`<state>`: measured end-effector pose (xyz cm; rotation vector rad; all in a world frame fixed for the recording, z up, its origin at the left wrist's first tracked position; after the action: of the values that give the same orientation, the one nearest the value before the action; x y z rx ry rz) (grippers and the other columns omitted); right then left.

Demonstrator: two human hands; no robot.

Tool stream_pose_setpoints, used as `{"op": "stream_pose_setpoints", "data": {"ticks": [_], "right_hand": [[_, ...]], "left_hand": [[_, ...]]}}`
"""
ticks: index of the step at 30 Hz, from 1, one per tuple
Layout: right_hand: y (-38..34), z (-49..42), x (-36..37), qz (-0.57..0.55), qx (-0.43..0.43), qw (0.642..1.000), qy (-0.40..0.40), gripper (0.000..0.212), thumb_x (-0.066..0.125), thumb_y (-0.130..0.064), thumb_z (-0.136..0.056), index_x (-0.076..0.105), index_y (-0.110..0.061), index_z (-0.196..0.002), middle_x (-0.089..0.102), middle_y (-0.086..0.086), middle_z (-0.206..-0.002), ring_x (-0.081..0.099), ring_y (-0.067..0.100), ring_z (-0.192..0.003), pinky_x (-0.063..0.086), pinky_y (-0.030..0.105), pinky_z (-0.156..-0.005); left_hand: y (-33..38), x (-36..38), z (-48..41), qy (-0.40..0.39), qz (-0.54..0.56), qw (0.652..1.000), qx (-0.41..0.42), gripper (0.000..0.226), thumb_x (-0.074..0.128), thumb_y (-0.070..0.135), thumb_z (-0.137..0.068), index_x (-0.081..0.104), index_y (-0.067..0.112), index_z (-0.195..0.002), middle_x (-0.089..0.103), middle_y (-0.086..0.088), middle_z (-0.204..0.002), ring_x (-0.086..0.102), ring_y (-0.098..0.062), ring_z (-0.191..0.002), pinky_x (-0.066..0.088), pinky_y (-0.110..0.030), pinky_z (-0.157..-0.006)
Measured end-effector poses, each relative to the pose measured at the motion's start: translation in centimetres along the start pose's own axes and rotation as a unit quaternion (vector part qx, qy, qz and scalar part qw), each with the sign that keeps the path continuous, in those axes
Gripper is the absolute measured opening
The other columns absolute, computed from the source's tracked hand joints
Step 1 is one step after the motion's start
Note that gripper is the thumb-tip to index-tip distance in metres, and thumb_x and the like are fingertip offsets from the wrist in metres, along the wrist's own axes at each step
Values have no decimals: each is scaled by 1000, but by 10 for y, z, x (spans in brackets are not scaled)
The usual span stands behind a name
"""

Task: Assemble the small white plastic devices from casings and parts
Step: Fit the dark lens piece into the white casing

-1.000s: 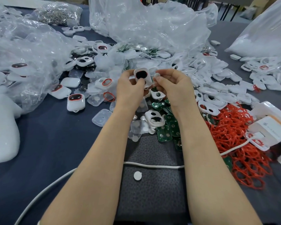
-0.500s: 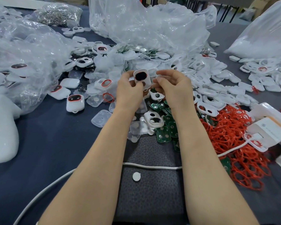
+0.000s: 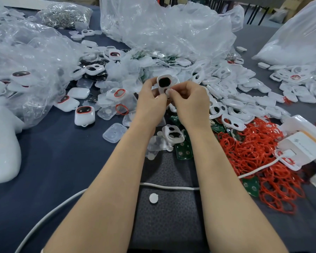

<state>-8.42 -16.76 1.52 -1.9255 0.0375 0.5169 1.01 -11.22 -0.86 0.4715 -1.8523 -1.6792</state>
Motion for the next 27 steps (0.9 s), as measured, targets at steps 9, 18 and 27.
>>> {"op": "stream_pose_setpoints", "data": {"ticks": [9, 18, 27], "right_hand": [[2, 0, 4, 14, 0, 999, 32, 5, 66, -15, -87, 66, -11, -88, 66, 3, -87, 58, 13, -79, 43, 20, -71], [-3, 1, 5, 44, -30, 998, 25, 4, 63, -15, -89, 60, -13, -92, 62, 9, -93, 56, 19, -84, 45, 30, -77], [15, -4, 4, -102, 85, 991, -9, 21, 70, -20, -86, 53, -15, -96, 62, 5, -86, 59, 14, -75, 46, 17, -63]], "left_hand": [[5, 5, 5, 1, -47, 998, 34, 33, 44, -5, -93, 47, 21, -112, 68, -9, -104, 65, -17, -91, 54, -37, -92], [8, 4, 7, 9, -75, 996, 43, 33, 45, -7, -91, 49, 18, -111, 69, -12, -103, 66, -25, -96, 53, -42, -92], [7, 2, 5, 2, -47, 998, 43, 32, 45, -7, -91, 51, 18, -110, 70, -11, -102, 69, -18, -89, 55, -36, -91]]}}
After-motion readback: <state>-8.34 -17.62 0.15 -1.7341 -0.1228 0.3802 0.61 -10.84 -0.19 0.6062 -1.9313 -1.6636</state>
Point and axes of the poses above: each hand's wrist, its own z-axis away from the middle knuckle, its own x-axis out of the palm, y = z × x, the point moved 6 cm from there along -z, towards the middle knuckle
